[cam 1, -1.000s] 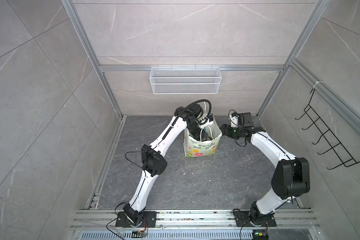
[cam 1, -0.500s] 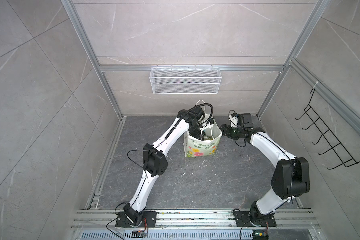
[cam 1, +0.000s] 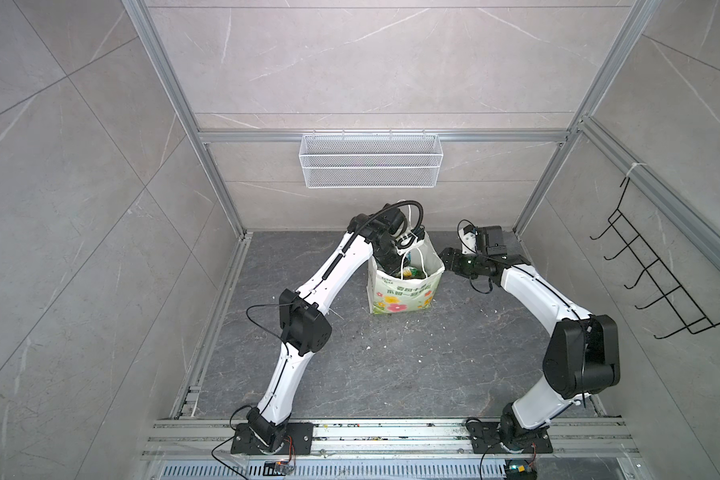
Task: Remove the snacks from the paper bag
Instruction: 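Lower the left gripper into the bag toward the green candy packet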
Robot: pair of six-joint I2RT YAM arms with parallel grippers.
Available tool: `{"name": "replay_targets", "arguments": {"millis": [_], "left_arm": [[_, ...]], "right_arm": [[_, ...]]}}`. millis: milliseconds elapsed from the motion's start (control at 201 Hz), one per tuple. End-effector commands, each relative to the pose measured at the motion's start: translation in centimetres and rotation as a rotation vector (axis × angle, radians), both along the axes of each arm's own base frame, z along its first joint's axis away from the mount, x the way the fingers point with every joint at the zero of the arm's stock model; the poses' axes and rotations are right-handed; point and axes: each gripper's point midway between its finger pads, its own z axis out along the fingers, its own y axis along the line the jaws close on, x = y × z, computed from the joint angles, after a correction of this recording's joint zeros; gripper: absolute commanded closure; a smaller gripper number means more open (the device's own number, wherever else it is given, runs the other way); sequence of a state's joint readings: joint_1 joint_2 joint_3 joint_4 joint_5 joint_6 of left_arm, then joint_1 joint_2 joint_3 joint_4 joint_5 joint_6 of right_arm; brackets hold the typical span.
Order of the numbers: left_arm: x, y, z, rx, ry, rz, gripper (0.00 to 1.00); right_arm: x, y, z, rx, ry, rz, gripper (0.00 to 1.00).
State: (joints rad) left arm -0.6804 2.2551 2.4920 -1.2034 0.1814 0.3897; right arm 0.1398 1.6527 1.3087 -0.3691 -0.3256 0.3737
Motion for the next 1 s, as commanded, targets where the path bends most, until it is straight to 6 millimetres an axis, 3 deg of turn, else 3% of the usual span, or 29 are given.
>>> {"name": "replay_targets", "arguments": {"millis": [0, 219, 353, 393, 473, 582, 722, 851, 990], "left_arm": [[-1.0, 0.6, 7.4, -0.105, -0.129, -0.006, 1.00], [-1.4, 1.4, 9.3, -0.107, -0.166, -0.002, 1.00], [-2.1, 0.7, 9.2, -0.134, -0.140, -0.045, 1.00], [-2.2, 0.4, 8.8, -0.143, -0.125, -0.053, 0.80], [-2.9, -0.2, 7.7, -0.150, -0.076, -0.100, 0.54], [-3.2, -0.8, 5.5, -0.133, -0.016, -0.141, 0.33], [-3.6, -0.9, 2.2, -0.082, 0.064, -0.181, 0.23], [-3.6, -0.6, -0.6, -0.018, 0.111, -0.194, 0.22], [-3.5, -0.7, -2.3, 0.001, 0.130, -0.207, 0.20]], "right_arm": [[-0.2, -0.2, 1.8, -0.006, -0.048, -0.009, 0.24], [-0.3, -0.4, 1.8, -0.013, -0.051, -0.017, 0.24], [-0.3, -0.4, 1.6, -0.012, -0.049, -0.019, 0.24], [-0.3, -0.4, 1.7, -0.011, -0.051, -0.019, 0.24], [-0.4, -0.3, 1.8, -0.009, -0.055, -0.015, 0.24], [-0.4, -0.4, 1.9, -0.013, -0.059, -0.014, 0.24], [-0.4, -0.3, 1.8, -0.008, -0.059, -0.011, 0.24], [-0.4, -0.2, 1.8, -0.003, -0.061, -0.012, 0.24], [-0.3, -0.2, 1.6, 0.001, -0.056, -0.016, 0.24]]}}
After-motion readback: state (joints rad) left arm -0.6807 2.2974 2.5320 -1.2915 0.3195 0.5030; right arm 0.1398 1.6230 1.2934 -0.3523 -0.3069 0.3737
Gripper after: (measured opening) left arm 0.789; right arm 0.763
